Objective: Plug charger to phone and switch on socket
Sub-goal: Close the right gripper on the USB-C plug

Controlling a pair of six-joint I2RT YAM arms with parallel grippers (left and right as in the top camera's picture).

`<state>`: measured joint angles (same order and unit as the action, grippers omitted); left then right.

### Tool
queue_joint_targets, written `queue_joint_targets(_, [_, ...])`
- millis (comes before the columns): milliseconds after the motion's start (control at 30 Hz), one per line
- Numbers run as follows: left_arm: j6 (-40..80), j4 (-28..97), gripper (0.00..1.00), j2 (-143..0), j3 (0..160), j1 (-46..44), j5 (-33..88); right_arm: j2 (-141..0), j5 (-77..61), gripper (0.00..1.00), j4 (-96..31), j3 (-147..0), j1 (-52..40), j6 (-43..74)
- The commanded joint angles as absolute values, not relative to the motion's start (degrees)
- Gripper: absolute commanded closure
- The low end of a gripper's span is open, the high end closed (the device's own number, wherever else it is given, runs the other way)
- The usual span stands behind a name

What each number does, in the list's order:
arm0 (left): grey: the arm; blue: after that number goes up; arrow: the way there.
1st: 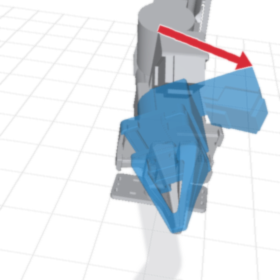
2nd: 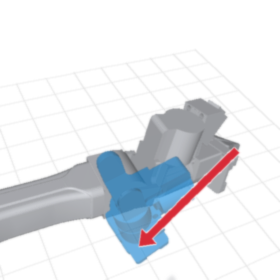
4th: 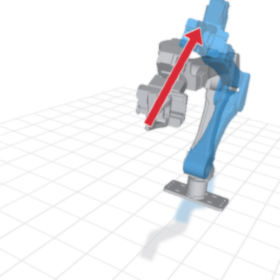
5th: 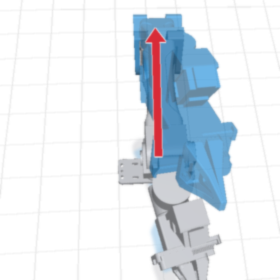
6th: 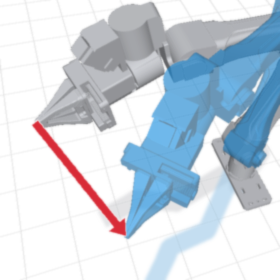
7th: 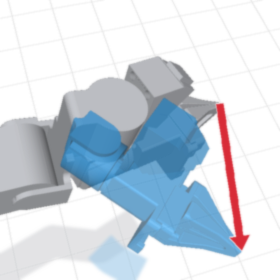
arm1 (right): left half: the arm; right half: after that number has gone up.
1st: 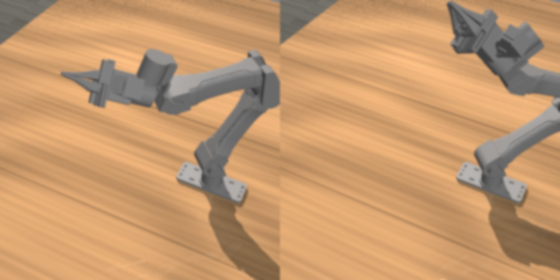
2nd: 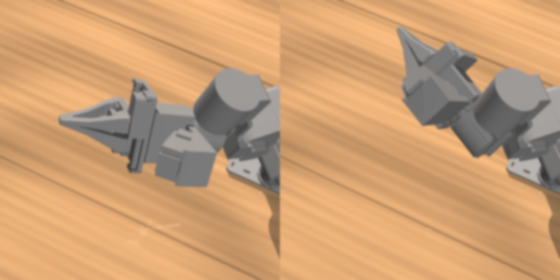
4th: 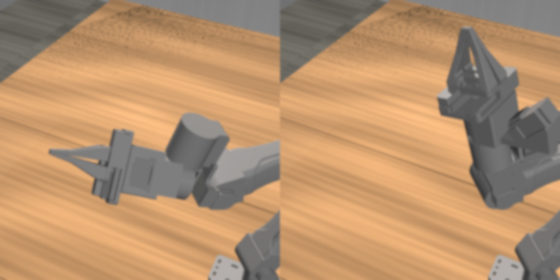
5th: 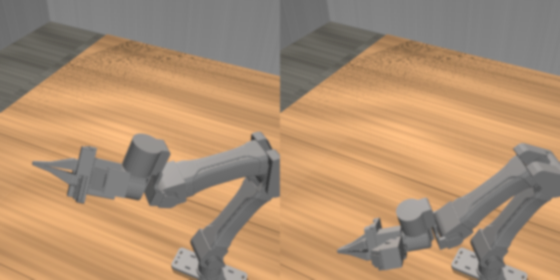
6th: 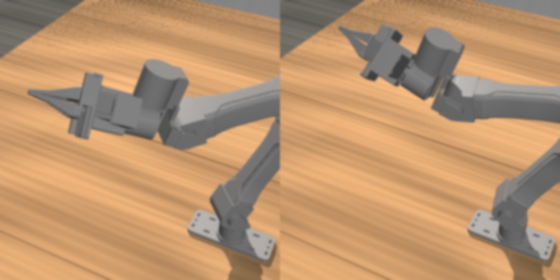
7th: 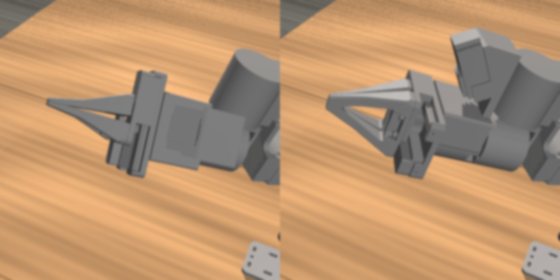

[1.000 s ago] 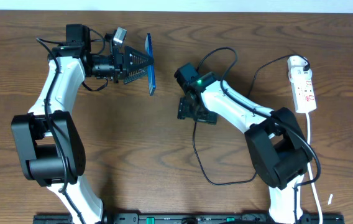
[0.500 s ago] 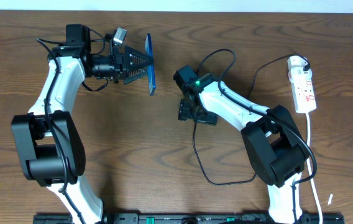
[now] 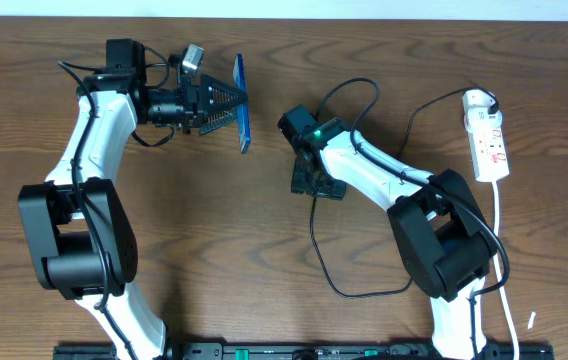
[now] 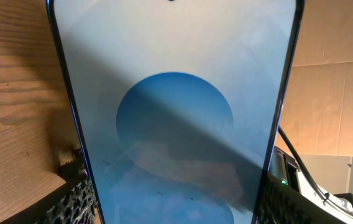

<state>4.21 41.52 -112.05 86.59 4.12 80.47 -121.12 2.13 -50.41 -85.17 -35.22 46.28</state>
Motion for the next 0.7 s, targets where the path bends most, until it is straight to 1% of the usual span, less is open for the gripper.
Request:
queue_joint_targets(0, [3.03,41.45,0.93,-110.45,86.26,4.45,83.13,-123.02,2.68,0.5,-50.35,-85.3,-35.64,46.7])
queue_joint_targets(133, [3.05,41.45,0.93,-110.45,86.26,4.45,83.13,-123.02,2.66,0.59,-50.35,-85.3,-35.64,46.7])
queue_joint_targets(367, [3.05,41.47,0.93,-110.45,86.26,4.43,83.15,-123.02,2.61,0.65,-50.37,-85.3,-35.64,46.72])
queue_joint_targets(667, [3.05,41.47,0.93,-110.45,86.26,4.45,83.13,-123.02,1.1,0.66,-50.57,-85.3,-35.64,46.7])
